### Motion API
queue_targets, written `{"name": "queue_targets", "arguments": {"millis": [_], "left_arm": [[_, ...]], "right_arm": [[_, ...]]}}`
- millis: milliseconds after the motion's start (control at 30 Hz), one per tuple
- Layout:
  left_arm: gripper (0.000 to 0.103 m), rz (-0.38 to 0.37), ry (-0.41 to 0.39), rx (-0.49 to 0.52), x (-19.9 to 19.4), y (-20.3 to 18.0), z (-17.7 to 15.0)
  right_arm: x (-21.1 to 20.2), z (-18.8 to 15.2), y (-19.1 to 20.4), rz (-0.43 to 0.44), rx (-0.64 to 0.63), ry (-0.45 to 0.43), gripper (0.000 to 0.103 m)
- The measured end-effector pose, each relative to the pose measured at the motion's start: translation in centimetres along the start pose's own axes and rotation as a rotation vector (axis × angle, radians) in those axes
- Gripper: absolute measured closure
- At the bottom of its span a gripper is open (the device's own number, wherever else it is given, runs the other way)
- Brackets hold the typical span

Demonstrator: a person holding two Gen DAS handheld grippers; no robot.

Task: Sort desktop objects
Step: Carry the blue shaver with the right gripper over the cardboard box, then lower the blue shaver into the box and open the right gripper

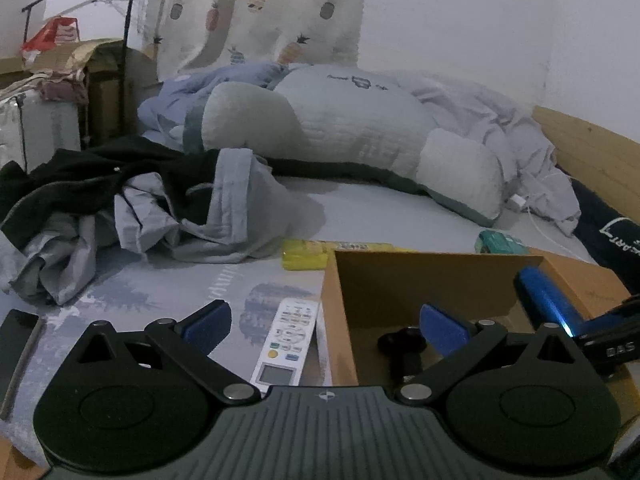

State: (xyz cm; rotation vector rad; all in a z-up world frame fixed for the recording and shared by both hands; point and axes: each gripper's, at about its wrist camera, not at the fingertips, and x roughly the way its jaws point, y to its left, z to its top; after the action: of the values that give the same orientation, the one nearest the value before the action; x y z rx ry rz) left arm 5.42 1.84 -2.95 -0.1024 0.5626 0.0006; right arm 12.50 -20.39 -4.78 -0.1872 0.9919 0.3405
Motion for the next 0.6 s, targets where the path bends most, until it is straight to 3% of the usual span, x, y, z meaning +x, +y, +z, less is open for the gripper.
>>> {"name": "queue_targets", "arguments": {"millis": [600], "left_arm": [[0.0,-0.006,0.024,-0.029,0.5,0.5,-0.2]], "right_arm": [[6.3,0.5,0.3,-0.037,-0.001,0.133,0.056]]}}
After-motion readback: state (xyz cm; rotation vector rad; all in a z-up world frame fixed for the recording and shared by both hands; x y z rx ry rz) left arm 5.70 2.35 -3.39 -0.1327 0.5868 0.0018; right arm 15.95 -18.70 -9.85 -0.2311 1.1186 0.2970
